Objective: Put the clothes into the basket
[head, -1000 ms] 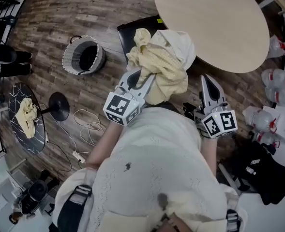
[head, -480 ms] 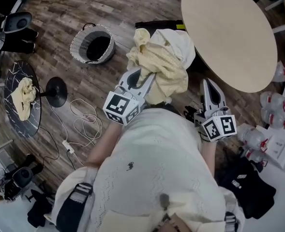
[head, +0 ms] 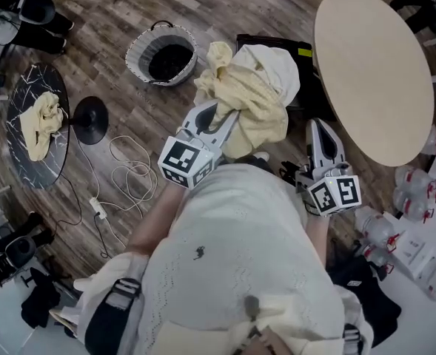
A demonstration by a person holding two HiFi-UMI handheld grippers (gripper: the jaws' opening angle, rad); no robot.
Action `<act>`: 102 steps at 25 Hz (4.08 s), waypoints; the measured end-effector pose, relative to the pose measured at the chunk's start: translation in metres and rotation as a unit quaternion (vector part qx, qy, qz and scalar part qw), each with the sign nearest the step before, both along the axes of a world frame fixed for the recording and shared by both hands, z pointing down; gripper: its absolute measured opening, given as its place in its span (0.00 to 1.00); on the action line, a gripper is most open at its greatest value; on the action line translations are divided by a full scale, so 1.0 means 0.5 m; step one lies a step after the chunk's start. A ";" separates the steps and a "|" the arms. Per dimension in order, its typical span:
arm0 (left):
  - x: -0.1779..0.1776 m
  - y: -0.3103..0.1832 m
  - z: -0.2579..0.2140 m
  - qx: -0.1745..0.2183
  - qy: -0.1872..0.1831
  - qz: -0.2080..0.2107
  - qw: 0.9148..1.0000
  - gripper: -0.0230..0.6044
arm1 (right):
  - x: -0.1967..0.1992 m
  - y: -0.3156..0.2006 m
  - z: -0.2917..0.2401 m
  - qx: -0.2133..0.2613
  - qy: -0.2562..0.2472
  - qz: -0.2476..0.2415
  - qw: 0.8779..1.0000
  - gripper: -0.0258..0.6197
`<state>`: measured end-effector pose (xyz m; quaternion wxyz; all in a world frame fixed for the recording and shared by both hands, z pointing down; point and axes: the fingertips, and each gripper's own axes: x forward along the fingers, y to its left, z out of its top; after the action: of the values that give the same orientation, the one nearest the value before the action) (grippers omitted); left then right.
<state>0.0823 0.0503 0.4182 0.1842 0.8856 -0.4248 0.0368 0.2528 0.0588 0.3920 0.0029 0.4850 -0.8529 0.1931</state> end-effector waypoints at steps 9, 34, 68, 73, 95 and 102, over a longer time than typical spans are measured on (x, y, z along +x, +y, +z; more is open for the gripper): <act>-0.211 -0.007 0.004 -0.001 0.002 -0.053 0.999 0.21 | -0.231 -0.058 -0.001 0.001 0.004 -0.068 0.998 0.05; -0.705 0.107 0.057 -0.007 -0.004 -0.218 0.976 0.21 | -0.757 -0.056 0.035 0.000 0.009 -0.236 0.972 0.05; -0.963 -0.052 0.076 -0.027 -0.010 -0.354 0.935 0.21 | -1.093 -0.300 0.061 -0.014 -0.009 -0.381 0.925 0.05; -0.985 -0.126 0.072 -0.029 -0.012 -0.356 0.934 0.21 | -1.126 -0.383 0.051 -0.007 -0.020 -0.385 0.923 0.05; -1.035 -0.316 0.065 -0.025 -0.013 -0.338 0.941 0.21 | -1.121 -0.563 0.039 0.006 -0.014 -0.348 0.938 0.05; -1.081 -0.401 0.070 -0.030 -0.013 -0.276 0.961 0.21 | -1.131 -0.618 0.043 -0.005 -0.005 -0.278 0.960 0.05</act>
<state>-0.4583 -0.1504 0.4531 0.2086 0.7277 -0.6534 0.0088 -0.3125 -0.2503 0.4133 0.0548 0.2273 -0.9532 0.1918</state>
